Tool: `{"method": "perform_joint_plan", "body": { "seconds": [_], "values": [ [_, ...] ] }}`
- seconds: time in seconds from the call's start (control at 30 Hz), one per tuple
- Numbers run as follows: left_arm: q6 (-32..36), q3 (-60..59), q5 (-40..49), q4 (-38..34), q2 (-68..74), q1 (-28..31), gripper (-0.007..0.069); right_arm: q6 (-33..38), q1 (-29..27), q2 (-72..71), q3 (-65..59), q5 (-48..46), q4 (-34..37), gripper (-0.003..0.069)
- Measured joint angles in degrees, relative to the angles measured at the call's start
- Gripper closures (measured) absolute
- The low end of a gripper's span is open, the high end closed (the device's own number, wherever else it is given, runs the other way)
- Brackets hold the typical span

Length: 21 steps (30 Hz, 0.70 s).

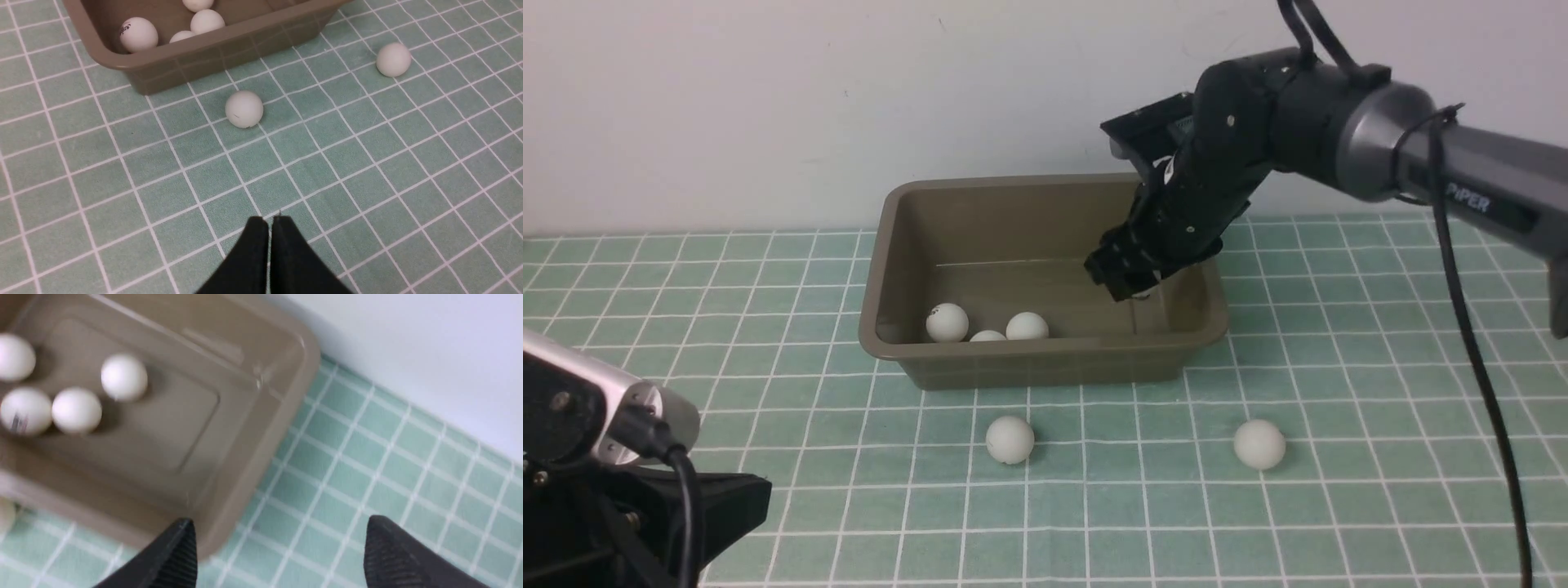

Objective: Put the table tennis balls in the box on the green coffee tablecloth.
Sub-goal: 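Release the ping pong ball into the bin and lift the gripper away, then reach for and grasp a ping pong ball on the table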

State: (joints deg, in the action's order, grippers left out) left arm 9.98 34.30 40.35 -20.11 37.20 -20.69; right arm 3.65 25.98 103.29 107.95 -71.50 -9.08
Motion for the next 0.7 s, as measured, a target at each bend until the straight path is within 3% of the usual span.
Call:
{"method": "perform_joint_plan", "body": {
  "seconds": [0.17,0.37,0.7],
  "values": [
    [0.0,0.0,0.2,0.0,0.0,0.0,0.0629,-1.5,-1.9,-9.6,-18.9,1.5,0.2,0.0161],
    [0.0,0.0,1.0,0.0,0.0,0.0,0.0629,-2.5,-1.9,-12.7,-35.7,13.6,2.7,0.0161],
    [0.0,0.0,2.9,0.0,0.0,0.0,0.0629,-1.6,-1.9,-5.7,-41.7,23.5,7.2,0.0161]
  ]
}}
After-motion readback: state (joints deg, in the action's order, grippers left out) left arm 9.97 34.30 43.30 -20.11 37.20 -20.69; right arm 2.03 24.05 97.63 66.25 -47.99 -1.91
